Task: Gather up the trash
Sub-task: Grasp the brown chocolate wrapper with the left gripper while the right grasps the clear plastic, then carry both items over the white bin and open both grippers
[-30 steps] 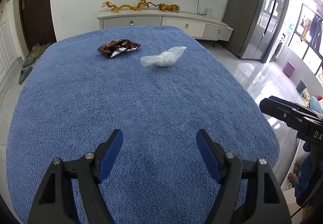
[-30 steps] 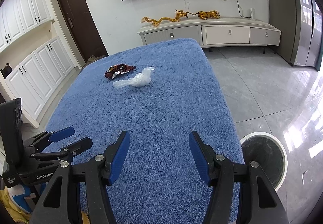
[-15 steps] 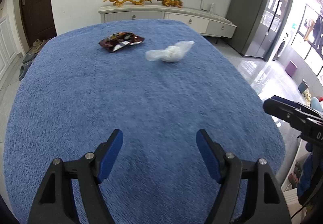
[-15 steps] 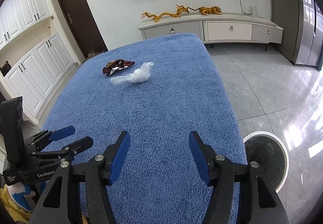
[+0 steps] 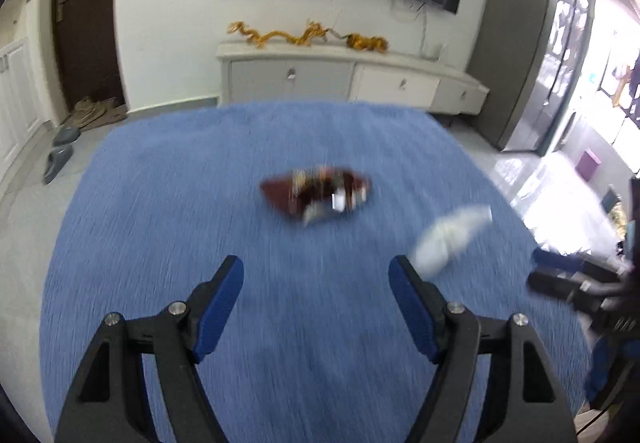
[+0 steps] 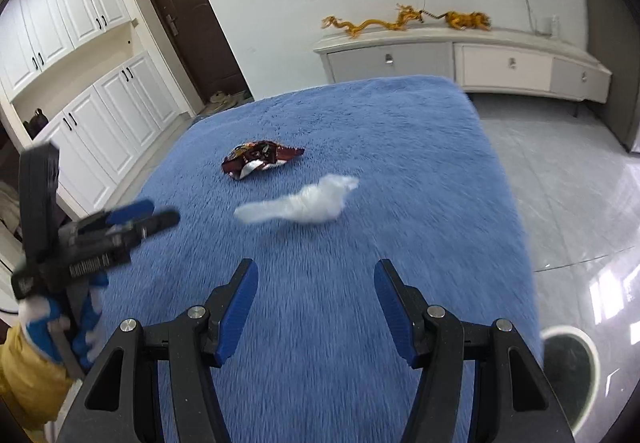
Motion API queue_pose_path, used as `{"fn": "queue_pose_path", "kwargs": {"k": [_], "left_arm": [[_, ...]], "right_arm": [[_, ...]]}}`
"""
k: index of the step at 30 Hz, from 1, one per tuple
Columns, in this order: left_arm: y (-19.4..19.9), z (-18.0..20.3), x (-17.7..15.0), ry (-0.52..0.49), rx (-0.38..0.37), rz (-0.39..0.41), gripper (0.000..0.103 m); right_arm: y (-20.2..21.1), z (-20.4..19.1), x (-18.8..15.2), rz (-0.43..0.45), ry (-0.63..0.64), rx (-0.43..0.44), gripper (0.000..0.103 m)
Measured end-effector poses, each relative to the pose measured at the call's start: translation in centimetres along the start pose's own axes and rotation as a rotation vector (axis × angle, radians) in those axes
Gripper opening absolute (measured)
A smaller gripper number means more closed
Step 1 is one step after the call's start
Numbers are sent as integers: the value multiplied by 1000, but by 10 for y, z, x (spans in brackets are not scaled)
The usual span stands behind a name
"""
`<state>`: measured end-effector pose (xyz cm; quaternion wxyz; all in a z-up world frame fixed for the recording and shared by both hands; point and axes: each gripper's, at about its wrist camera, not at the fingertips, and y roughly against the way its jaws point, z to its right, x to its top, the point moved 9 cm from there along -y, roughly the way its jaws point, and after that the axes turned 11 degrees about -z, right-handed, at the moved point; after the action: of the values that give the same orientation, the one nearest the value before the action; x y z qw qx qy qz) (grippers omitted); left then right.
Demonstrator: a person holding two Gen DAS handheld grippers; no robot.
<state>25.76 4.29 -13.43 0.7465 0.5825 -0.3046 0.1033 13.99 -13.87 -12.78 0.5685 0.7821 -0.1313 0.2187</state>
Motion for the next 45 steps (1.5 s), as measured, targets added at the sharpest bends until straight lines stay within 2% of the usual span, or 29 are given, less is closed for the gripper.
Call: {"fn": "queue_pose_path", "kwargs": {"k": [4,8,11,15,17,19,20,21,23,26,30,37,43,45], "left_arm": [[-34,0,42,-80,-42,-8,76],[-74,-5,69,-97,-82,-42,77],[-95,-8,72,-87,-114,-73,77],[-103,-4,59,-80,-159,-110,77],[-97,0,53,-93,-171,-106,76],[-93,6,52,-101,-188,-100,69],[-92,8,50,-105,-193,-106,56],[-93,11,47,-109,-189,-120,45],[-91,16,40,-118,-182,-129,33],[-78,20,32,-105,-178,-115,27],[-55,24,23,-73,-196,-102,24],[-3,63,8,-115,-219,-66,24],[30,136,7,-197,-289,-51,24],[32,172,5,-235,-321,-66,24]], "right_arm": [[-26,9,23,-10,-32,50,58],[-45,15,41,-16,-46,72,58],[-56,17,48,-23,-53,91,58],[-66,17,50,-38,-53,115,58],[-69,15,46,-48,-50,128,45],[-68,13,41,-49,-53,154,37],[-67,13,40,-45,-53,157,35],[-63,12,38,-39,-48,157,35],[-55,10,35,-30,-43,157,34],[-37,8,27,-11,-25,145,33],[-9,11,11,14,-18,137,33],[44,29,-12,95,-71,126,33],[104,71,-42,196,-129,43,33],[122,94,-56,222,-162,-13,33]]}}
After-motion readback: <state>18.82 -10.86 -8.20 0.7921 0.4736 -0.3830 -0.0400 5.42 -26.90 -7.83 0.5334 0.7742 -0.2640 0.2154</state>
